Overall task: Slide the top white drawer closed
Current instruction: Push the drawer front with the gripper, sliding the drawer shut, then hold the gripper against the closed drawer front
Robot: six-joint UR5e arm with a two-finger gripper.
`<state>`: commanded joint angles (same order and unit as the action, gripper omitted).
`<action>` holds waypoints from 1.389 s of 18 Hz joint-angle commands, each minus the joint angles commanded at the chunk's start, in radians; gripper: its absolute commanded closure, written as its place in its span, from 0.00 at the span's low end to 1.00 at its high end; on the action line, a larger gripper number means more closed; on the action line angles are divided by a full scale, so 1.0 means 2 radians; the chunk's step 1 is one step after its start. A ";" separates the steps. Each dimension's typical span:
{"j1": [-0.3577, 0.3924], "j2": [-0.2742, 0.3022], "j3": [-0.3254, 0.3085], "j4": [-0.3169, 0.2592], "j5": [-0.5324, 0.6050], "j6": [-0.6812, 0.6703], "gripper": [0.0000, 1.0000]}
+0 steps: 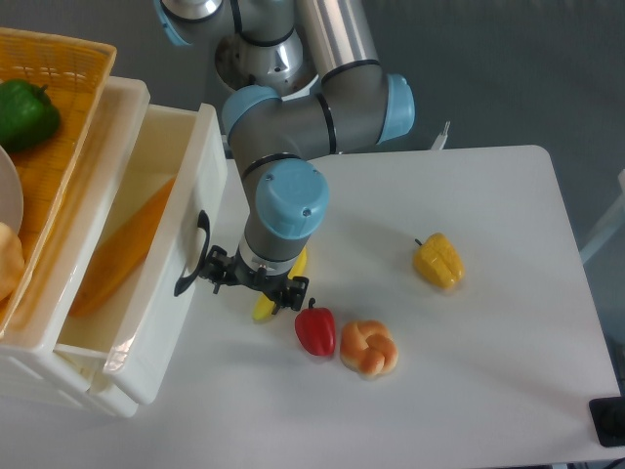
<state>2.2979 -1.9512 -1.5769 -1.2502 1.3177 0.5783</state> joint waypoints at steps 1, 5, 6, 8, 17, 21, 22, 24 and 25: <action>-0.005 0.000 0.000 0.000 0.000 0.000 0.00; -0.015 -0.002 -0.001 0.000 0.002 -0.001 0.00; -0.015 -0.002 -0.002 0.001 0.002 0.000 0.00; -0.016 -0.001 -0.003 0.001 0.002 0.000 0.00; -0.034 0.000 -0.002 0.002 0.002 -0.001 0.00; -0.038 0.004 -0.002 0.002 0.001 -0.002 0.00; -0.039 0.004 -0.002 0.002 0.001 -0.002 0.00; -0.040 0.005 -0.002 0.002 0.001 -0.002 0.00; -0.041 0.005 -0.002 0.002 0.001 -0.002 0.00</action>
<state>2.2166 -1.9420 -1.5815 -1.2471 1.3192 0.5752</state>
